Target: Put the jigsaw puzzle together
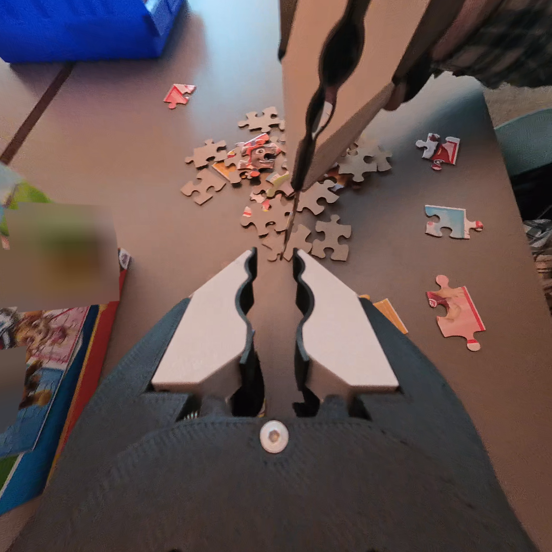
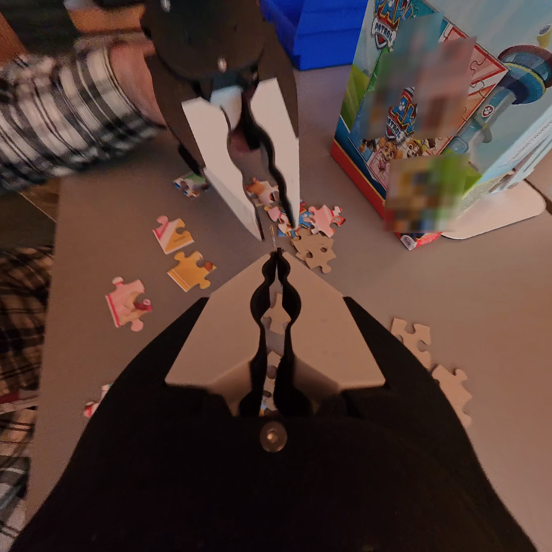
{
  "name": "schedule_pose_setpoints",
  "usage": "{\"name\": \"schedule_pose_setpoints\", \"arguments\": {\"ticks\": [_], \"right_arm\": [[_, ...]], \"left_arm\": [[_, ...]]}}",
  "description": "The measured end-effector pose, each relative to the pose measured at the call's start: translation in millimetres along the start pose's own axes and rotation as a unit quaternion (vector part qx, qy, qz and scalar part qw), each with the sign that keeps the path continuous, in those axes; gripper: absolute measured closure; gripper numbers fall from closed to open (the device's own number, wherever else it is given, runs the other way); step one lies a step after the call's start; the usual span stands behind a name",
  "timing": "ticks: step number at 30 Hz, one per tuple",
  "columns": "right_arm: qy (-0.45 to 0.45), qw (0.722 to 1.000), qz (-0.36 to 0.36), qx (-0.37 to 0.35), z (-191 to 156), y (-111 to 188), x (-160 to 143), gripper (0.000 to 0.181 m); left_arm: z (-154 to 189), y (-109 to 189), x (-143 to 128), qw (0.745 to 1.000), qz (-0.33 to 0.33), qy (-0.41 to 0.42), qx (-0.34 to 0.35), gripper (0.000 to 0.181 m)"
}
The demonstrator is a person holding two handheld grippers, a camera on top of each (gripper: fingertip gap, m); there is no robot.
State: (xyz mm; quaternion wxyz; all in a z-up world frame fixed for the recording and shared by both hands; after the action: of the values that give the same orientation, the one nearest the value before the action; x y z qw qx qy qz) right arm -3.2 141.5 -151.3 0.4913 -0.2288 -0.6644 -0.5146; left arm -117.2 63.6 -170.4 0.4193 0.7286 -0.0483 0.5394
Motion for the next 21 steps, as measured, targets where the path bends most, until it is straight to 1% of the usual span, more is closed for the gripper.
{"name": "schedule_pose_setpoints", "arguments": {"ticks": [2, 4, 5, 7, 9, 10, 12, 13, 15, 17, 21], "right_arm": [[-0.028, 0.999, 0.015, 0.014, 2.0, 2.4, 3.0, 0.181], [-0.051, 0.998, 0.02, 0.015, 5.8, 4.4, 3.4, 0.181], [-0.059, 0.998, 0.02, 0.011, 8.1, 5.5, 3.1, 0.181], [-0.063, 0.998, 0.018, -0.002, 12.7, 8.6, 1.2, 0.175], [-0.057, 0.998, -0.013, -0.007, 14.3, 8.0, -6.3, 0.166], [-0.049, 0.998, -0.035, -0.009, 13.8, 6.3, -11.3, 0.163], [-0.03, 0.997, -0.076, -0.016, 11.7, 1.0, -21.7, 0.162], [-0.026, 0.995, -0.099, -0.011, 9.9, -2.5, -27.4, 0.158], [-0.017, 0.989, -0.147, -0.015, 10.1, -8.6, -39.5, 0.153], [0.002, 0.983, -0.183, -0.027, 12.7, -11.8, -49.6, 0.15], [0.001, 0.976, -0.216, -0.033, 20.1, -12.7, -61.7, 0.143]], "left_arm": [[3.6, -5.6, 1.8, 1.0, 0.011, 0.002, -0.018, 0.18], [2.4, -4.1, 2.2, 0.999, 0.025, 0.019, -0.029, 0.18], [0.4, -1.2, 1.8, 0.999, 0.029, 0.019, -0.021, 0.181], [-7.6, 5.3, -2.7, 1.0, 0.015, 0.007, 0.019, 0.181], [-18.8, 11.2, -14.2, 0.994, -0.038, -0.039, 0.094, 0.181], [-21.7, 13.2, -20.8, 0.988, -0.069, -0.068, 0.12, 0.181], [-24.7, 14.5, -33.8, 0.974, -0.121, -0.111, 0.154, 0.18], [-24.6, 13.4, -40.5, 0.971, -0.141, -0.115, 0.153, 0.18], [-25.5, 10.2, -50.4, 0.973, -0.157, -0.093, 0.142, 0.153], [-23.3, 8.8, -52.3, 0.977, -0.152, -0.083, 0.125, 0.135], [-9.1, 0.3, -34.3, 0.987, -0.109, -0.087, 0.082, 0.136]]}}
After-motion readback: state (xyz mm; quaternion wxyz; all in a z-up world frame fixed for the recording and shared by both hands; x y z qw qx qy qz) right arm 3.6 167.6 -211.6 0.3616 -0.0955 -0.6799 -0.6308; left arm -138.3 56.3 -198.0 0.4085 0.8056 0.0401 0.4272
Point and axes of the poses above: each gripper's, where its closed fingertips meet, y back along the fingers, x out of its top, z = x × y across the jaws, the point moved 7 cm from there along y, back along the fingers, and after that the axes turned 2 degrees about z, right-handed, at the moved point
